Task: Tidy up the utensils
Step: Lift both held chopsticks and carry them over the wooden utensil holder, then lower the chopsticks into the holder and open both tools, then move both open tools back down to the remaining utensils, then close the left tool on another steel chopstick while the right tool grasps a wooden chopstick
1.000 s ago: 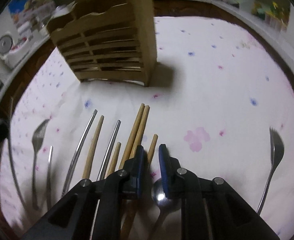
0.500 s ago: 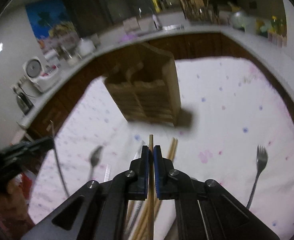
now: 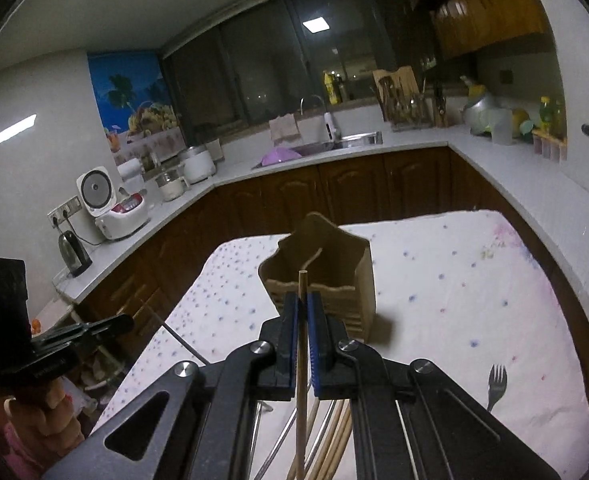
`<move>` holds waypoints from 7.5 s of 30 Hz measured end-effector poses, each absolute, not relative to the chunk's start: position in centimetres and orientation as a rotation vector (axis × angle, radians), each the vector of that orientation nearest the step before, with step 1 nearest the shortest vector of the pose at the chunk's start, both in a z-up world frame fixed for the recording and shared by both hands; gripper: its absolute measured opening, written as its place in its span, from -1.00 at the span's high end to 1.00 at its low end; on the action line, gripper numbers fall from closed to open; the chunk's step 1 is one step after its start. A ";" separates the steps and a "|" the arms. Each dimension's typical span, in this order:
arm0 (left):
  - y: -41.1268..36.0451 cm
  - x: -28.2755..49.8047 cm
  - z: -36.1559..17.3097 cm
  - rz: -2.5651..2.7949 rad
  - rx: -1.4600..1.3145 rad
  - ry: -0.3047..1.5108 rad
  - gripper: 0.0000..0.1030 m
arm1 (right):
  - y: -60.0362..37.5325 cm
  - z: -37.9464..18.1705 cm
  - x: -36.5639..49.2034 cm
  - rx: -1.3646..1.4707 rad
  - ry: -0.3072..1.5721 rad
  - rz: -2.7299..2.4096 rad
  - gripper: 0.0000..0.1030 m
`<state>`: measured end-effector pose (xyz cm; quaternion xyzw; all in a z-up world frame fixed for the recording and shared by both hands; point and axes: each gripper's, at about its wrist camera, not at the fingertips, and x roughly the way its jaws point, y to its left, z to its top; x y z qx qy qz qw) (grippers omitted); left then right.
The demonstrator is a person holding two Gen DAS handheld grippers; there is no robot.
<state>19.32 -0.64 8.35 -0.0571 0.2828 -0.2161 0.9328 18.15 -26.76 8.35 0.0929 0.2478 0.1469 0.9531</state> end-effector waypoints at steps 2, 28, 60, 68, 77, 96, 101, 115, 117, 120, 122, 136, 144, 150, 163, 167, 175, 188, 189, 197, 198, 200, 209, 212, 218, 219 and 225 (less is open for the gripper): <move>-0.5 19.6 8.1 -0.429 -0.113 0.584 1.00 | -26.7 8.6 18.1 0.184 0.496 0.295 0.91; -13.7 30.8 -8.8 -0.401 0.136 1.075 0.66 | -31.8 5.3 17.6 0.301 0.555 0.285 0.91; -5.5 24.1 5.0 -0.477 -0.111 0.692 0.93 | -30.2 8.7 16.8 0.258 0.475 0.317 0.91; -4.1 23.9 7.4 -0.460 -0.135 0.609 0.93 | -29.0 9.8 17.5 0.226 0.452 0.320 0.91; -3.1 23.7 9.9 -0.429 -0.160 0.489 0.93 | -29.1 10.2 18.7 0.243 0.419 0.311 0.91; -2.1 33.2 16.5 -0.277 -0.253 0.204 0.93 | -31.6 15.3 27.4 0.311 0.230 0.210 0.91; -2.7 36.0 14.9 -0.227 -0.264 0.199 0.93 | -31.4 14.3 30.9 0.305 0.226 0.172 0.91; -4.5 40.8 6.2 -0.193 -0.268 0.345 0.93 | -30.5 6.0 35.1 0.341 0.322 0.137 0.91; -4.9 40.9 5.7 -0.199 -0.257 0.365 0.92 | -30.7 5.6 35.1 0.344 0.327 0.139 0.91; -5.4 41.0 4.8 -0.210 -0.233 0.398 0.92 | -30.9 5.4 35.3 0.349 0.341 0.138 0.90; -5.5 41.2 4.5 -0.213 -0.229 0.412 0.91 | -31.0 5.5 35.4 0.346 0.351 0.140 0.90; -5.4 41.1 5.0 -0.218 -0.220 0.455 0.89 | -31.1 5.2 35.7 0.365 0.412 0.169 0.78; -3.5 38.1 5.5 -0.205 -0.255 0.467 -0.10 | -32.4 5.8 33.5 0.419 0.397 0.181 -0.31; -0.6 34.2 4.6 -0.183 -0.299 0.520 -0.36 | -33.4 5.2 30.0 0.452 0.427 0.182 -0.48; 4.8 25.8 0.6 -0.099 -0.353 0.686 -0.44 | -31.4 3.4 21.5 0.354 0.500 0.196 -0.60; 6.8 23.4 -1.2 -0.064 -0.375 0.736 -0.44 | -30.1 2.6 19.3 0.300 0.520 0.200 -0.60; 9.0 21.1 -4.7 -0.007 -0.382 0.841 -0.44 | -27.8 0.0 16.6 0.234 0.587 0.221 -0.60; 10.5 22.5 -7.4 0.040 -0.365 0.949 -0.44 | -25.7 -2.9 16.6 0.213 0.675 0.253 -0.59; 10.5 22.6 -7.5 0.040 -0.362 0.952 -0.44 | -25.6 -2.9 16.8 0.211 0.678 0.256 -0.59; 10.4 25.0 -8.0 0.062 -0.303 0.984 -0.42 | -23.9 -4.1 18.9 0.187 0.733 0.292 -0.09; 10.4 25.4 -8.2 0.065 -0.297 0.994 -0.41 | -23.7 -4.4 19.3 0.187 0.745 0.298 -0.03; 10.4 26.2 -8.6 0.064 -0.292 1.010 -0.30 | -23.3 -4.9 20.1 0.185 0.771 0.307 0.14; 9.1 28.3 -9.9 -0.007 -0.202 1.024 0.69 | -21.4 -7.3 23.9 0.154 0.862 0.328 0.42; 8.2 28.4 -9.9 -0.057 -0.158 1.019 0.77 | -21.2 -8.3 25.3 0.139 0.895 0.310 0.42; 6.1 28.0 -9.5 -0.248 -0.075 1.031 0.98 | -21.3 -10.1 27.3 0.128 0.962 0.295 0.50; 5.8 27.9 -9.4 -0.258 -0.053 1.036 0.97 | -21.2 -10.3 27.4 0.125 0.963 0.298 0.50; 6.8 28.6 -9.1 -0.152 -0.089 1.053 0.26 | -21.4 -10.0 27.9 0.121 0.965 0.309 0.51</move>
